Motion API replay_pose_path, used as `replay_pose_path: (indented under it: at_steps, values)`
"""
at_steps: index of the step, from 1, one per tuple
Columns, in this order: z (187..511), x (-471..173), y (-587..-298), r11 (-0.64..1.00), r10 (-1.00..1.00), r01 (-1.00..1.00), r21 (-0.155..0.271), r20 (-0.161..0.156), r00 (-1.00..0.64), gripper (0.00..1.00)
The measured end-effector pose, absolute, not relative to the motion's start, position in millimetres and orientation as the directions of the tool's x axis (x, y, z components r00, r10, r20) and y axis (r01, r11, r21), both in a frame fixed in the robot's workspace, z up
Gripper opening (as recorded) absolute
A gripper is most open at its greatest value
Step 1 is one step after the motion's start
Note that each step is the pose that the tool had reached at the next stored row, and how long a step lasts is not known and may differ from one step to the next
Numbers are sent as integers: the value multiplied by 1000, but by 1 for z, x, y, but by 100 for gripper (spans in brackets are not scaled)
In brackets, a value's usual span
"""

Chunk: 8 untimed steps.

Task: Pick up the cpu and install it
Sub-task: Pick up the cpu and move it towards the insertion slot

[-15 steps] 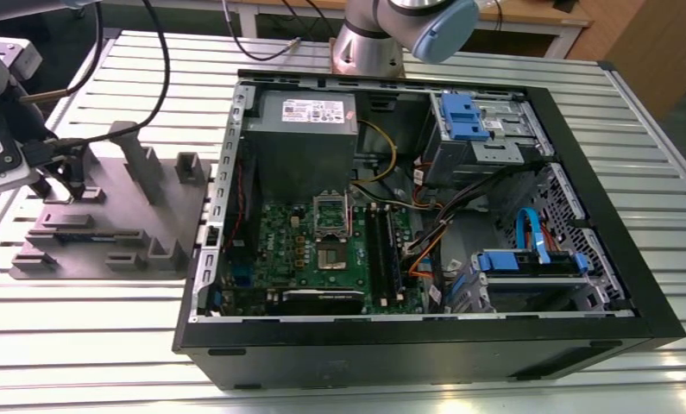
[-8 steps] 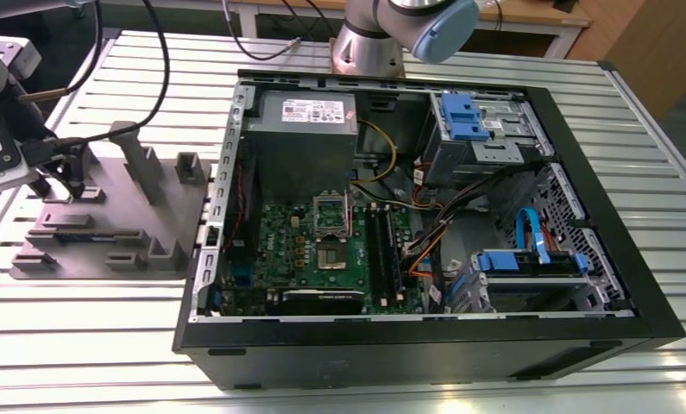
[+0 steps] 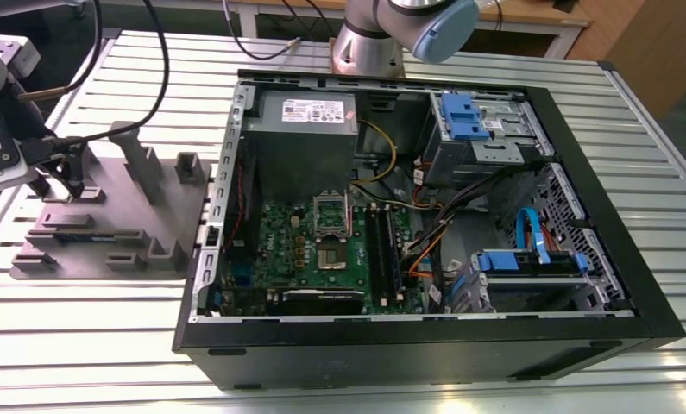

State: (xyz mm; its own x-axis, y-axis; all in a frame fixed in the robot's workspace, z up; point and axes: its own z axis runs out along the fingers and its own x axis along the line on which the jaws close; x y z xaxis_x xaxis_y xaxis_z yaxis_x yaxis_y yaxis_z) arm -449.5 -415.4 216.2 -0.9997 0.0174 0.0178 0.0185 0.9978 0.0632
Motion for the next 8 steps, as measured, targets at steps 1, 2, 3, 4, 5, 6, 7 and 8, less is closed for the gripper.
replay_pose_path:
  at_steps: [1, 2, 3, 4, 5, 6, 7, 8]
  values:
    - [216, -450, -415, 998, 17, 19, 63, 18, -1000, 47]
    - [217, -449, -415, 998, 17, 19, 63, 18, -1000, 47]
    - [217, -450, -415, 998, 17, 19, 63, 18, -1000, 47]
    - [217, -450, -415, 998, 17, 19, 63, 18, -1000, 47]
    - [217, -449, -415, 998, 17, 19, 63, 18, -1000, 47]
    - [218, -449, -415, 998, 17, 19, 63, 18, -1000, 47]
    - [218, -450, -415, 998, 17, 19, 63, 18, -1000, 47]
    - [218, -449, -415, 998, 17, 19, 63, 18, -1000, 47]
